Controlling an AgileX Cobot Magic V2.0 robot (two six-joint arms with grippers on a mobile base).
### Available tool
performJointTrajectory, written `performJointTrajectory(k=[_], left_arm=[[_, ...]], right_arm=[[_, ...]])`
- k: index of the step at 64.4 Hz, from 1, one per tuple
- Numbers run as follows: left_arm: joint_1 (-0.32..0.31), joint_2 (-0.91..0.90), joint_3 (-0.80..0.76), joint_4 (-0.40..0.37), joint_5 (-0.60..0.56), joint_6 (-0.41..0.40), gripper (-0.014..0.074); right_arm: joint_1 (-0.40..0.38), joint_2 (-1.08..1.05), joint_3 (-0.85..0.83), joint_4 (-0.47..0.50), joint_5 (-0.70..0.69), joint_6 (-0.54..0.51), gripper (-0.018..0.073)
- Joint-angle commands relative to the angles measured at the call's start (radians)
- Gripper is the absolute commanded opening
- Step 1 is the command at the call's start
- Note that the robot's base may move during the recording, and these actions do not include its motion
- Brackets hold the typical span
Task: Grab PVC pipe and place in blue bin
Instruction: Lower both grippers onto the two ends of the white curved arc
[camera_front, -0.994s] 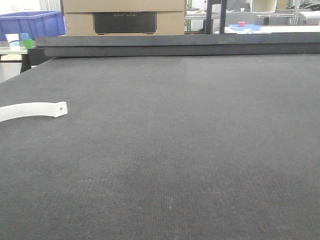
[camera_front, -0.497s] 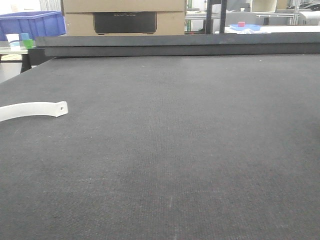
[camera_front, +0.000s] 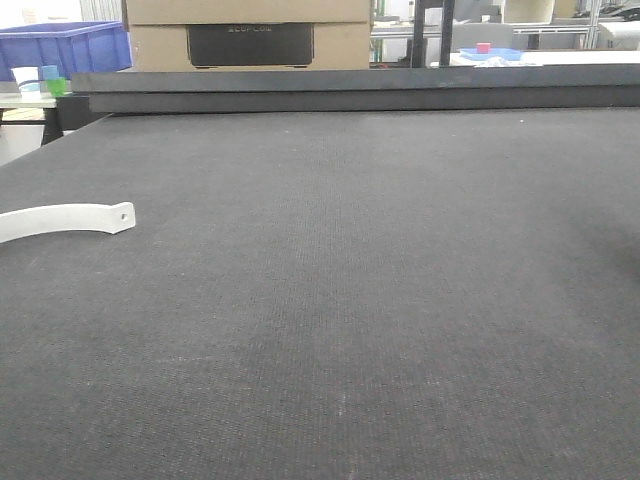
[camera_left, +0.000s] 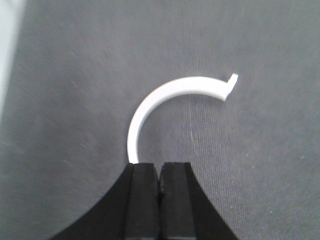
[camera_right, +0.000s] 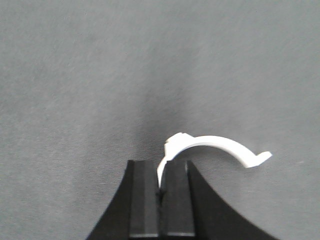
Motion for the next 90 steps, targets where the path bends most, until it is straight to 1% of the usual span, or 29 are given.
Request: performJointTrajectory(k=[1,8,18,22,26,29,34,41,47,51,54,55,60,63,65,69,77,86,90], left_arm=[[-0.005,0.064,-0.008,-0.015,-0.002,-0.002,-0.0111],[-0.005,0.137,-0.008,-0.015,-0.001,-0.003,-0.0111],[-0.005,0.169,-0.008,-0.015,0.026,-0.005,-0.0111],[-0.005,0.169,-0.008,-0.015,0.029,-0.005,-0.0111],[-0.005,0.169,-0.008,-0.015,0.029,-0.005,-0.0111],[-0.005,0.169,-0.008,-0.015,0.029,-0.005,-0.0111],[-0.005,0.169,-0.008,-0.015,0.029,-0.005,-0.0111],[-0.005,0.169,-0.008,-0.015,0.029,-0.005,-0.0111],[-0.005,0.169,-0.008,-0.015,0.029,-0.005,-0.0111],[-0.005,0.169,-0.008,-0.015,0.030,-0.005,-0.0111],[-0.005,0.169,-0.008,-0.015,0.034,-0.005,-0.0111],[-0.005,0.169,-0.008,-0.016,0.037,-0.005,-0.0111],[-0.005,0.169,-0.008,-0.019,0.044,-0.005,-0.0111],[-0.005,0.169,-0.008,-0.025,0.044,-0.005,-0.0111],[-0.005,0.169,-0.008,-0.027,0.044,-0.005,-0.0111],[-0.005,0.169,-0.008,-0.032,0.044,-0.005,-0.0111],[-0.005,0.169,-0.008,-0.031,0.046,-0.005,-0.0111],[-0.005,0.169,-0.008,-0.031,0.052,-0.005,-0.0111],[-0.005,0.169,-0.008,-0.031,0.052,-0.005,-0.0111]], right_arm=[[-0.001,0.044,-0.009,0.026,-0.042,-0.007,-0.0163],[-0.001,0.120,-0.009,0.026,-0.018,0.046,-0.0159],[-0.001,0.262,-0.074,0.007,0.109,0.126,-0.0159],[0.001,0.325,-0.111,-0.038,0.158,0.172,-0.0159],[0.008,0.376,-0.150,-0.098,0.209,0.250,-0.0159],[0.019,0.415,-0.173,-0.148,0.244,0.288,-0.0159],[0.040,0.459,-0.203,-0.161,0.285,0.294,-0.0159],[0.074,0.498,-0.210,-0.161,0.285,0.294,-0.0159],[0.081,0.515,-0.210,-0.161,0.282,0.314,-0.0156],[0.081,0.522,-0.210,-0.163,0.277,0.317,-0.0101],[0.081,0.526,-0.210,-0.163,0.277,0.317,-0.0011],[0.081,0.528,-0.210,-0.163,0.277,0.317,0.0037],[0.081,0.534,-0.210,-0.163,0.275,0.317,0.0218],[0.079,0.542,-0.210,-0.163,0.265,0.318,0.0287],[0.077,0.550,-0.208,-0.163,0.255,0.320,0.0311],[0.073,0.573,-0.208,-0.163,0.236,0.321,0.0293],[0.070,0.612,-0.208,-0.163,0.208,0.323,0.0216],[0.070,0.651,-0.208,-0.155,0.204,0.325,0.0171],[0.070,0.653,-0.208,-0.153,0.206,0.325,0.0119]])
